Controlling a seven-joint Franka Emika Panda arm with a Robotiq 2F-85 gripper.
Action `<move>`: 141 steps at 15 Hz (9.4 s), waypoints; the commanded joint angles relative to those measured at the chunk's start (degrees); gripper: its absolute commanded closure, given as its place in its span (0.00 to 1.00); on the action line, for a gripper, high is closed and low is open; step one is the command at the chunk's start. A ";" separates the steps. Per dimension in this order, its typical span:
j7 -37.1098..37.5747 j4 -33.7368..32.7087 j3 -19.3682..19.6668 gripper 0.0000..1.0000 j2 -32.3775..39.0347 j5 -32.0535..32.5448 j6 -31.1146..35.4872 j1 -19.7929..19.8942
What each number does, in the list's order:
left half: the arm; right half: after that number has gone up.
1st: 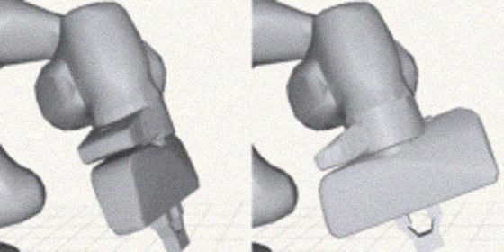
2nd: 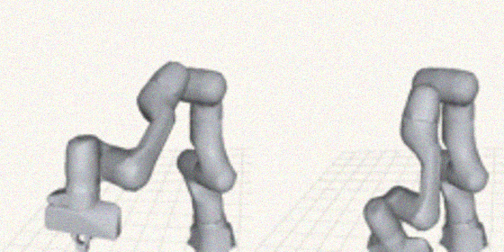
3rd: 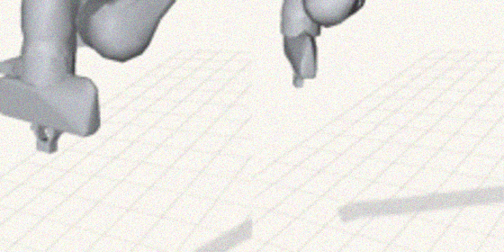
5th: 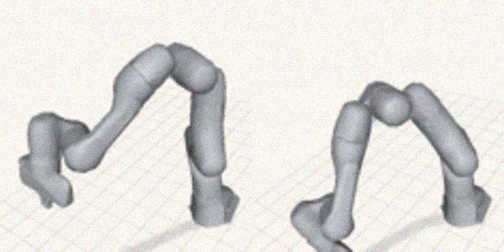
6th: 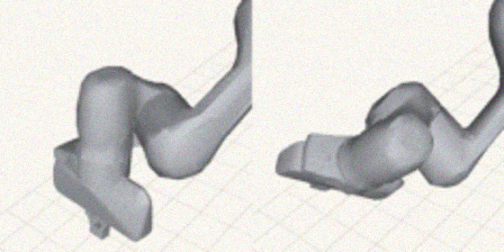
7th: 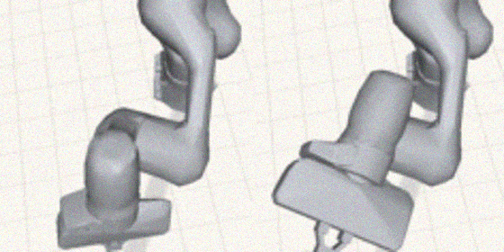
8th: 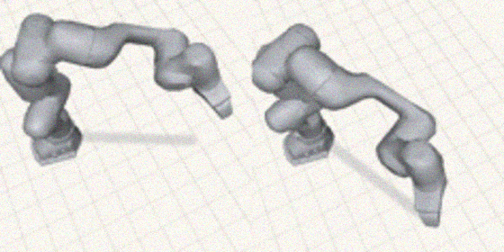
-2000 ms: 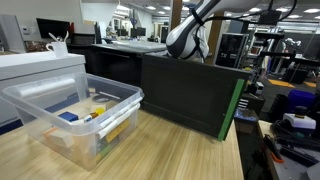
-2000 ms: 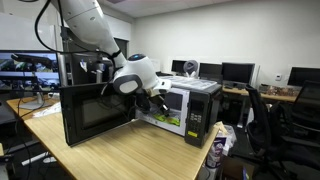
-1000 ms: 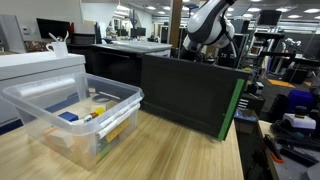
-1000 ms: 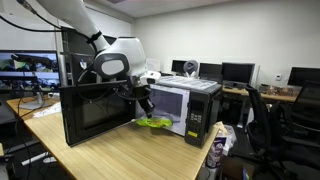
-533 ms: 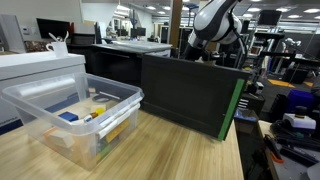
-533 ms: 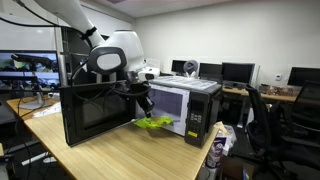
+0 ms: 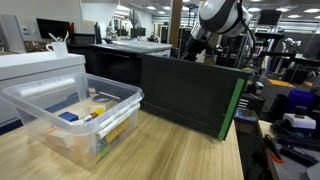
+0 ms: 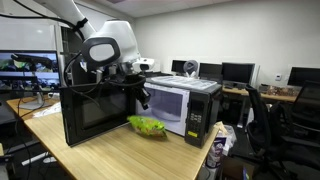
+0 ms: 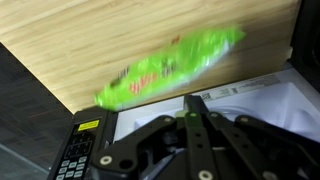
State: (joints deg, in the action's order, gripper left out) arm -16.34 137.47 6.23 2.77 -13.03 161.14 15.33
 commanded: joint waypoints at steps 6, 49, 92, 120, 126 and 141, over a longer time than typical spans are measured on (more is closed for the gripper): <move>1.33 1.89 1.05 0.99 -8.01 -1.15 -1.88 -3.97; 12.00 -5.94 7.80 0.00 10.01 15.98 -3.59 -3.09; 4.03 -15.98 0.17 1.00 21.98 13.22 -3.19 2.48; -0.18 -14.21 -1.23 0.00 14.27 14.05 -10.22 0.35; -2.93 -14.82 -1.84 0.00 14.12 12.77 -9.36 -0.45; -6.94 -13.12 -1.26 0.00 11.82 13.09 -14.09 0.38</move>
State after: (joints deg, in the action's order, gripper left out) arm -20.16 123.15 4.68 16.49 -0.11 149.31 15.51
